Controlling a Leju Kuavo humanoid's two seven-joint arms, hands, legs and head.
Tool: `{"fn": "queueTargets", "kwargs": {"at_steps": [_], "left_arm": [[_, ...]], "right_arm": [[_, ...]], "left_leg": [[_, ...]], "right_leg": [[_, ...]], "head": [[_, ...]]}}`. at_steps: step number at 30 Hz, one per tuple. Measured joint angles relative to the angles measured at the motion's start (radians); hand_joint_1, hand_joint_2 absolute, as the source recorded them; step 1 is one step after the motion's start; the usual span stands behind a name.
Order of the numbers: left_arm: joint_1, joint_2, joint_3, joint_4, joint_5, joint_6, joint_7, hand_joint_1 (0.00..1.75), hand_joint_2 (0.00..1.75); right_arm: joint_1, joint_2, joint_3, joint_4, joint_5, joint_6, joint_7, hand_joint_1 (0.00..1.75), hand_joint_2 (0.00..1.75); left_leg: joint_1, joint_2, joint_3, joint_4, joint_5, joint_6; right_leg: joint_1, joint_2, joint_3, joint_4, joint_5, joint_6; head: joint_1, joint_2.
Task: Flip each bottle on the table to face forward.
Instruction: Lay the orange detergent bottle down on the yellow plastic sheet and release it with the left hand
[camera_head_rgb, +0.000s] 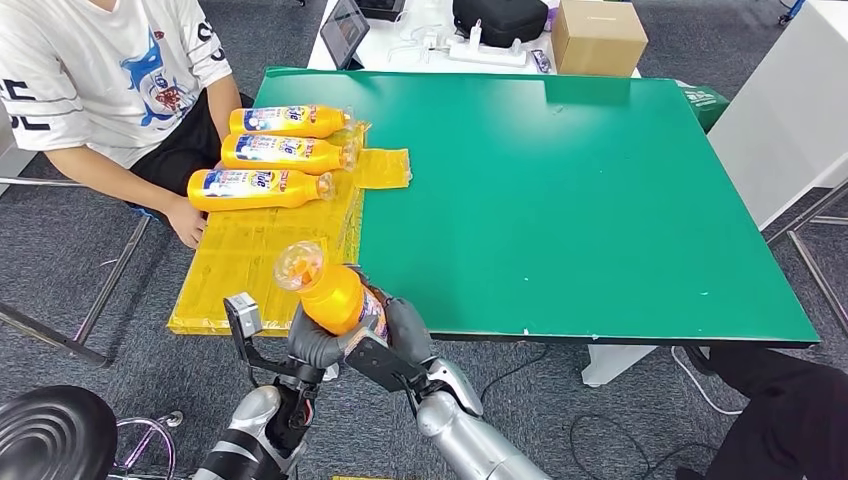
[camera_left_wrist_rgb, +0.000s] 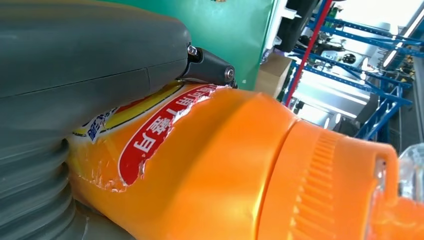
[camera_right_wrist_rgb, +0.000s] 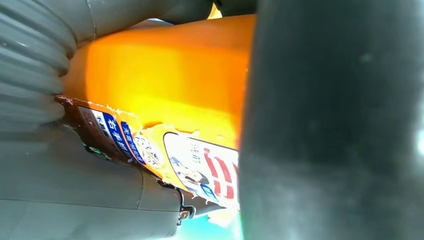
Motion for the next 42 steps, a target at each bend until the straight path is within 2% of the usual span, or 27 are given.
{"fn": "queueTargets", "kwargs": {"at_steps": [2,4,6,11,14,19,22,27,29,32,35,37,39,42], "left_arm": [[0.001,0.000,0.001,-0.008,0.002,0.000,0.000,1.75,1.75],[0.002,0.000,0.002,-0.016,0.002,0.000,-0.001,1.75,1.75],[0.002,0.000,0.003,-0.026,-0.004,0.009,-0.003,1.75,1.75],[-0.004,-0.006,0.003,-0.065,-0.093,0.117,-0.029,1.75,1.75],[-0.022,-0.012,0.004,-0.084,-0.167,0.218,-0.061,1.75,1.75],[-0.083,-0.016,0.045,-0.092,-0.365,0.515,-0.144,1.75,1.75],[-0.126,-0.015,0.085,-0.080,-0.447,0.637,-0.173,1.75,1.75],[-0.188,-0.006,0.140,-0.024,-0.511,0.721,-0.188,1.75,1.75],[-0.210,-0.001,0.150,0.004,-0.568,0.782,-0.186,1.75,1.75],[-0.267,0.018,0.168,0.091,-0.752,0.895,-0.161,1.75,1.75],[-0.347,0.043,0.212,0.214,-1.086,0.935,-0.072,1.75,1.75],[-0.404,0.058,0.230,0.307,-1.298,0.937,0.015,1.75,1.75],[-0.454,0.073,0.226,0.399,-1.436,0.928,0.089,1.75,1.75],[-0.506,0.090,0.211,0.510,-1.519,0.870,0.156,1.75,1.75]], "right_arm": [[-0.002,0.000,0.000,0.000,0.001,-0.001,0.000,0.81,1.75],[-0.004,0.000,0.000,0.000,0.002,-0.005,0.001,0.00,0.87],[-0.007,0.001,0.000,0.000,0.004,-0.015,0.006,0.00,0.00],[-0.017,0.000,-0.004,-0.008,-0.019,-0.029,0.027,0.00,0.00],[-0.016,-0.005,-0.015,-0.030,-0.049,-0.017,0.030,0.00,0.00],[0.004,-0.026,-0.060,-0.142,-0.097,0.027,0.032,0.00,0.00],[0.019,-0.042,-0.086,-0.222,-0.115,0.039,0.028,0.00,0.00],[0.049,-0.058,-0.115,-0.341,-0.139,0.036,0.014,0.00,0.00],[0.065,-0.061,-0.125,-0.382,-0.161,0.013,-0.011,0.00,0.00],[0.105,-0.060,-0.148,-0.488,-0.228,-0.062,-0.068,0.00,0.00],[0.148,-0.058,-0.166,-0.642,-0.273,-0.168,-0.101,0.00,0.00],[0.167,-0.058,-0.168,-0.734,-0.278,-0.226,-0.105,0.00,0.87],[0.181,-0.058,-0.169,-0.805,-0.282,-0.268,-0.107,0.00,1.75],[0.200,-0.060,-0.169,-0.892,-0.309,-0.311,-0.108,0.00,1.75]], "left_leg": [[0.000,0.000,0.000,0.000,0.000,0.000],[0.000,0.000,0.000,0.000,0.000,0.000],[0.000,0.000,0.000,0.000,0.000,0.000],[0.000,0.000,0.000,0.000,0.000,0.000],[0.000,0.000,0.000,0.000,0.000,0.000],[0.000,0.000,0.000,0.000,0.000,0.000],[0.000,0.000,0.000,0.000,0.001,0.000],[0.000,0.000,0.000,0.000,0.001,-0.001],[0.000,-0.001,0.000,0.000,0.001,-0.001],[0.000,-0.001,-0.001,0.000,0.001,-0.001],[0.000,-0.001,-0.001,0.000,0.001,-0.001],[0.000,0.000,-0.001,0.000,0.001,-0.001],[0.000,0.000,-0.001,0.000,0.001,-0.001],[0.000,0.000,0.000,0.000,0.001,-0.001]], "right_leg": [[0.000,0.000,0.000,0.000,0.000,0.000],[0.000,0.000,0.000,0.000,0.000,0.000],[0.000,0.000,0.000,0.000,0.000,0.000],[0.000,0.000,0.000,0.000,0.000,0.000],[0.000,0.000,0.000,0.000,0.000,0.000],[0.000,0.000,0.000,0.000,0.000,0.000],[0.000,0.000,0.000,0.000,0.000,0.000],[0.000,0.000,0.000,0.000,0.000,0.000],[0.000,0.000,0.000,0.000,0.000,0.000],[0.000,0.000,0.000,0.000,0.000,0.000],[0.000,0.000,0.000,0.001,0.000,0.000],[0.000,0.000,0.000,0.001,0.000,0.000],[0.000,0.000,0.000,0.001,0.001,0.000],[0.000,0.000,0.000,0.001,0.001,0.000]], "head": [[0.000,0.000],[0.000,0.000],[0.000,0.000],[0.000,0.000],[0.000,0.000],[0.000,0.000],[0.000,0.000],[0.000,0.000],[0.000,0.000],[0.000,0.000],[0.000,0.000],[0.000,0.000],[0.000,0.000],[0.000,0.000]]}}
